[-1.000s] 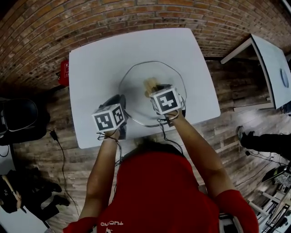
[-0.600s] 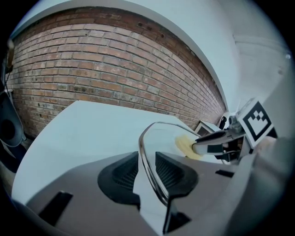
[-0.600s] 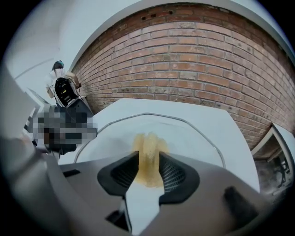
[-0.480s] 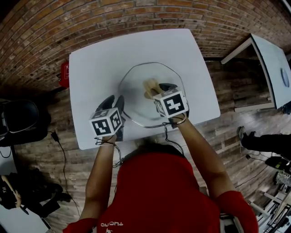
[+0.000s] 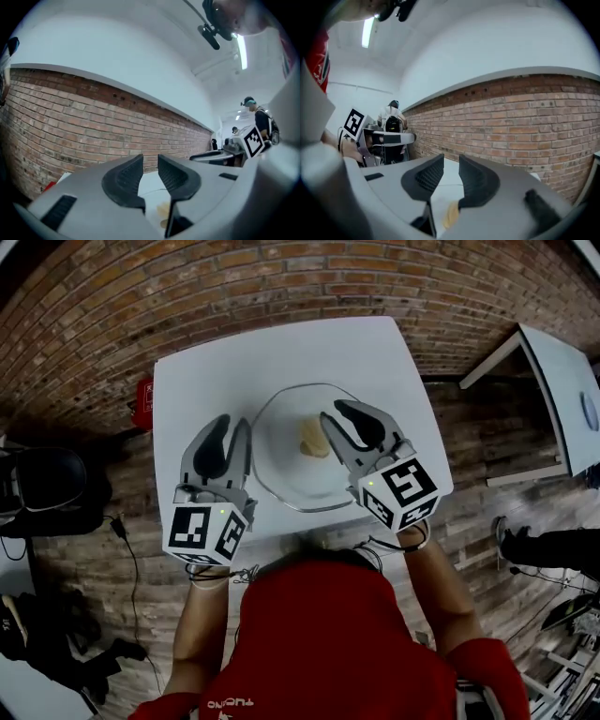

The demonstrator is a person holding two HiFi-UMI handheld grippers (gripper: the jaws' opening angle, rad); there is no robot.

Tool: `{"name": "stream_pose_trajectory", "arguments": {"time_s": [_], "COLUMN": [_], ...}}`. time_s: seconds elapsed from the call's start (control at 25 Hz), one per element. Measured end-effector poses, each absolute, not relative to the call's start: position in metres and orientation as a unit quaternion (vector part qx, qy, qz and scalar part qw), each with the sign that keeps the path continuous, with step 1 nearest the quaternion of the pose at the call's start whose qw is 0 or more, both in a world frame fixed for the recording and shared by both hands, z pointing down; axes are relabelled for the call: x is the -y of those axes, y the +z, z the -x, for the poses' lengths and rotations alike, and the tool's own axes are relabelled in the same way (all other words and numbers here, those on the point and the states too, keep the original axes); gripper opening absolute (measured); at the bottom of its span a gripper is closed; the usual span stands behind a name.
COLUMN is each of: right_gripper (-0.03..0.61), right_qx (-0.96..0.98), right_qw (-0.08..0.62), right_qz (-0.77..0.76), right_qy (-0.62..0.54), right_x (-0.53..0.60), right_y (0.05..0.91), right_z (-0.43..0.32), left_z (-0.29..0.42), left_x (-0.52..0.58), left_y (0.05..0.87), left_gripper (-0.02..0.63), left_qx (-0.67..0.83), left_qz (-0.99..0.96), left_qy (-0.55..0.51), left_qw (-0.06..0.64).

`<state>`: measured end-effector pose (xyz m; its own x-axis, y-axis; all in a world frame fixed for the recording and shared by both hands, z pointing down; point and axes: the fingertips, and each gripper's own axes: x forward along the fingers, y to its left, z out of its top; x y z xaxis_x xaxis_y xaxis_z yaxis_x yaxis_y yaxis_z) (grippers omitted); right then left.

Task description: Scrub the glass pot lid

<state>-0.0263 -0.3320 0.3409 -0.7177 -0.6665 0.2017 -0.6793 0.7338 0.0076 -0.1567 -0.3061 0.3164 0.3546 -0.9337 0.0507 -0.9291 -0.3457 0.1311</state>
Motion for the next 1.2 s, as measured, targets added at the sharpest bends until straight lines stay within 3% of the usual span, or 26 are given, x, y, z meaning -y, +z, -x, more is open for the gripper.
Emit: {"name": "stream_pose_trajectory", "arguments": {"time_s": [0.12,0.36,1.2], "right_gripper": [0.069,0.041,0.029], "right_qx": [0.935,0.944,0.948], "right_qw": [0.065,0.030,0.026], "right_qz": [-0.349,-0.326,-0.316], "right_qy": [-0.006,-0.042,-0.029], "right_x": [0.317,0.296,0.281], "right_y": [0.317,0.293,0.299], "right_z": [0.036,0.052,0.065], "left_z": [0.132,0.104,0.093], "left_x": [0.298,0.288,0.276], "left_y": [0.295,0.282,0.292], "left_gripper": [0.070,0.028,0.017], "left_qx": [0.544,0.520,0.510], "left_qz": [-0.837,-0.853,-0.859], "left_qy": [-0.030,-0.025,-0.015], "left_qw": [0.052,0.037,0.045]}}
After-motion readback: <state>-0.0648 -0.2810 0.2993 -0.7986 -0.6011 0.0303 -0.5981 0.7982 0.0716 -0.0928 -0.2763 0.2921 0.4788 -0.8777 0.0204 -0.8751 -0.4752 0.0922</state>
